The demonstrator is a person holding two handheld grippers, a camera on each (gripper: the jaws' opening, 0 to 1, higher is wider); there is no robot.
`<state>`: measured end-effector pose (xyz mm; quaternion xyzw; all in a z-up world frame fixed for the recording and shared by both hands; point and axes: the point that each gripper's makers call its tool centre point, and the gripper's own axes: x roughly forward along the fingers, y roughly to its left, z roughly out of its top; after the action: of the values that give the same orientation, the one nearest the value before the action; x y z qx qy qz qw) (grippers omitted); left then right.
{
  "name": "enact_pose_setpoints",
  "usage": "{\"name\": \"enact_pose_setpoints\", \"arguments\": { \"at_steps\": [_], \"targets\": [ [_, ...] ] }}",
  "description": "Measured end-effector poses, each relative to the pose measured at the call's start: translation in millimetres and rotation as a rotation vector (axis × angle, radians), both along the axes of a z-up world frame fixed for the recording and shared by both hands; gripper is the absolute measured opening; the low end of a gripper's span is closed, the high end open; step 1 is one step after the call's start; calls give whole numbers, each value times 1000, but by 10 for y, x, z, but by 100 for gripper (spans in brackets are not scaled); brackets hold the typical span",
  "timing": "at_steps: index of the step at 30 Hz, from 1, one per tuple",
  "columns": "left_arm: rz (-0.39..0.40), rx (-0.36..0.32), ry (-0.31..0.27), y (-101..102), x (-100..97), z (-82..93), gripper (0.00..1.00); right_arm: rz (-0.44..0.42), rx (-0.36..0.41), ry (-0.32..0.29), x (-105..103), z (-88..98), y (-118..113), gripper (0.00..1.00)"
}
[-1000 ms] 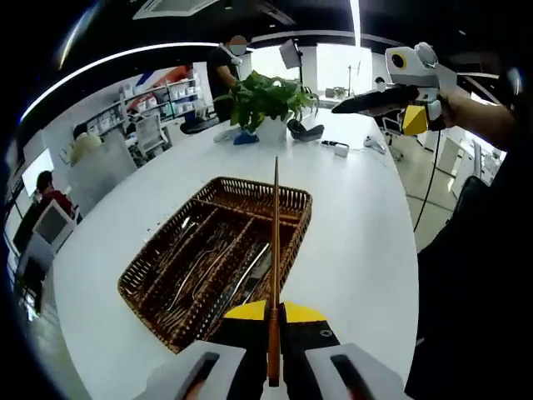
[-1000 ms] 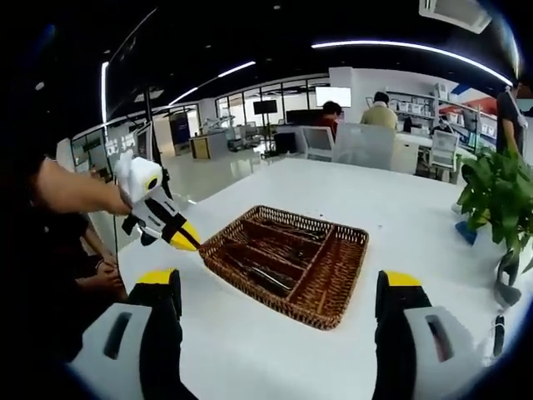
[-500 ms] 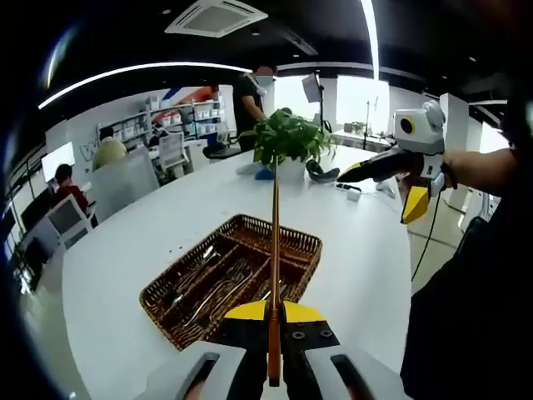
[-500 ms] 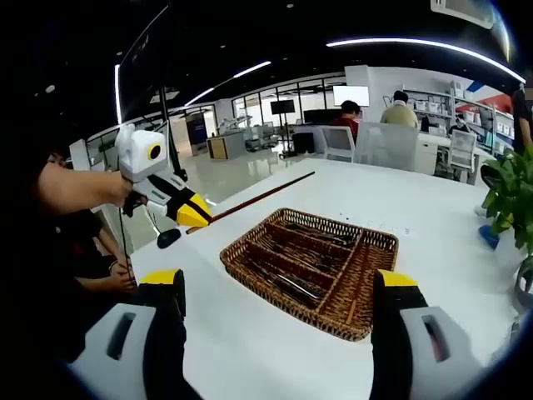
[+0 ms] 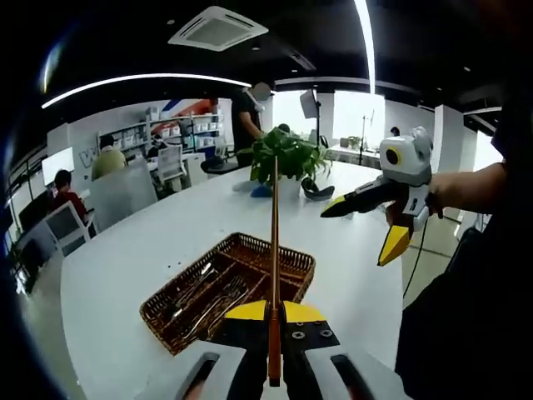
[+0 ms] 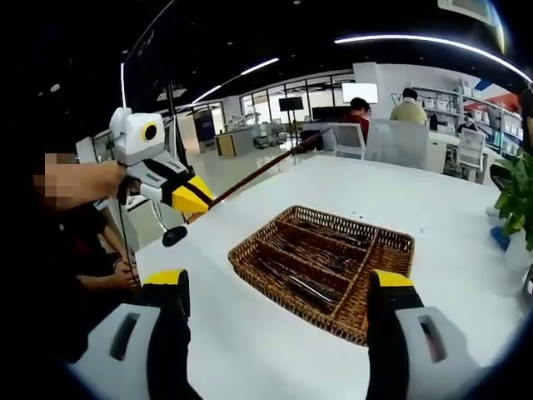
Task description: Arrange the knives, forks, and spoons in their matching storage slots by inserting each utensil handle-first until every utensil is classified and aligned in the correct compartment
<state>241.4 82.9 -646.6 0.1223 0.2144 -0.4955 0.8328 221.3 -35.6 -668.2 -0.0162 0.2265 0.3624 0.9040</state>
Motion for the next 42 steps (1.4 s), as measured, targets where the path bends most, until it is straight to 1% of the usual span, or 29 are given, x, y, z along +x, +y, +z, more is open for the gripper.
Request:
{"name": "enact_pose_setpoints", "arguments": {
  "at_steps": [2, 7, 8, 9, 12, 14, 16, 18, 20, 22, 23, 24, 26, 28, 31, 33, 35, 37, 38, 39, 42],
  "targets": [
    [-7, -18, -2, -41, -14, 47, 2, 6, 17, 4, -2, 0, 62, 86],
    [-20, -78, 9, -183, -47, 137, 2, 29, 18, 11, 10, -54, 210, 81],
    [-15, -141, 38, -259, -65, 191, 2, 37, 26, 12, 9, -57, 264, 79],
    [-15, -170, 51, -300, -79, 218, 2, 49, 32, 19, 3, -71, 322, 78],
    [-30, -165, 45, -384, -85, 212, 2, 69, 42, 24, -5, -100, 443, 76],
    [-37, -205, 58, -473, -103, 271, 2, 88, 49, 26, -25, -100, 522, 71],
    [-36, -234, 69, -515, -107, 321, 2, 94, 60, 23, -29, -85, 577, 67],
    [-39, -243, 71, -548, -112, 345, 2, 105, 79, 23, -45, -50, 642, 65],
    [-44, -280, 92, -601, -149, 396, 2, 112, 111, 37, -57, -18, 703, 64],
    [-43, -309, 107, -633, -163, 427, 2, 124, 165, 53, -80, 38, 781, 62],
    [-47, -305, 104, -650, -171, 424, 2, 122, 173, 50, -71, 54, 792, 60],
    [-49, -304, 102, -665, -179, 423, 2, 122, 169, 47, -65, 54, 790, 58],
    [-51, -310, 106, -690, -193, 426, 2, 132, 165, 26, -73, 108, 826, 50],
    [-53, -312, 105, -709, -205, 429, 2, 127, 181, 13, -59, 153, 823, 43],
    [-46, -327, 109, -714, -200, 443, 2, 115, 230, 31, -49, 215, 807, 34],
    [-31, -361, 122, -712, -182, 481, 2, 117, 271, 63, -61, 245, 823, 29],
    [-13, -391, 122, -702, -156, 518, 2, 121, 271, 61, -66, 254, 837, 25],
    [-6, -404, 129, -700, -147, 528, 2, 131, 267, 52, -88, 283, 866, 19],
    [-3, -404, 127, -699, -142, 528, 2, 135, 266, 44, -92, 296, 874, 15],
    [0, -402, 124, -694, -135, 525, 2, 138, 263, 40, -100, 302, 880, 8],
    [7, -404, 124, -666, -120, 523, 2, 136, 248, 28, -90, 290, 868, 8]
  ]
}}
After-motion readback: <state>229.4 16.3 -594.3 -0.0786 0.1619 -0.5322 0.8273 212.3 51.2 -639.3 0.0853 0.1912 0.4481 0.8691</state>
